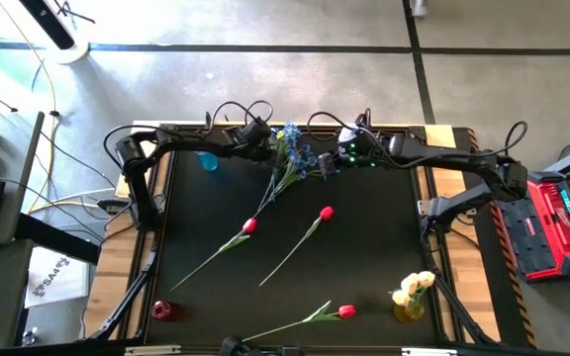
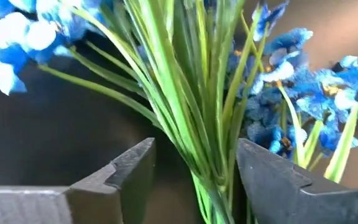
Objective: Sort flowers into vase by color
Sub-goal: Put the top left blue flowers into the blue vase
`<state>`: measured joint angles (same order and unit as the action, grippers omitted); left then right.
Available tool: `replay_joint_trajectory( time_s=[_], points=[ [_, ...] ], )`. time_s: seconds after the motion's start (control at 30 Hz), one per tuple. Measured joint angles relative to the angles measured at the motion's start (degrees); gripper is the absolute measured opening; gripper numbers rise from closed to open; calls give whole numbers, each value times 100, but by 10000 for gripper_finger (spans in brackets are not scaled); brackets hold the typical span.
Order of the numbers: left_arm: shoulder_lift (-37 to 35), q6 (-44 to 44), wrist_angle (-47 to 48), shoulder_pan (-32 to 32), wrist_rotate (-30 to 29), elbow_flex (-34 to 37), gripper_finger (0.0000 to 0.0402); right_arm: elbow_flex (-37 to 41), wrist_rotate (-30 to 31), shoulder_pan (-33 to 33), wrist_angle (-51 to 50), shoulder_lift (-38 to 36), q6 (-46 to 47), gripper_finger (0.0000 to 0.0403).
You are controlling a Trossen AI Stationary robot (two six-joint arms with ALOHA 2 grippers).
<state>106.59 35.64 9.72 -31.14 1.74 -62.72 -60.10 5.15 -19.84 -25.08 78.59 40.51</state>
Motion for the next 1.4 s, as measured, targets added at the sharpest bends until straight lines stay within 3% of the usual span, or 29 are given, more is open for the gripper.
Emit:
replay_joint_trajectory(
  time_s=[0.43,0.73,1.03,1.4],
  points=[
    [168,-35,-101,-47,-79,7,112,0,-4,0,-2,2,1,88],
    [324,-120,-99,-50,86,4,11,0,-7,0,-66,4,0,82],
    [-277,-124,140,-79,84,7,4,2,42,0,-83,4,-57,82],
    [-1510,-511,252,-26,-248,4,1,2,52,0,-83,4,-202,82]
  ],
)
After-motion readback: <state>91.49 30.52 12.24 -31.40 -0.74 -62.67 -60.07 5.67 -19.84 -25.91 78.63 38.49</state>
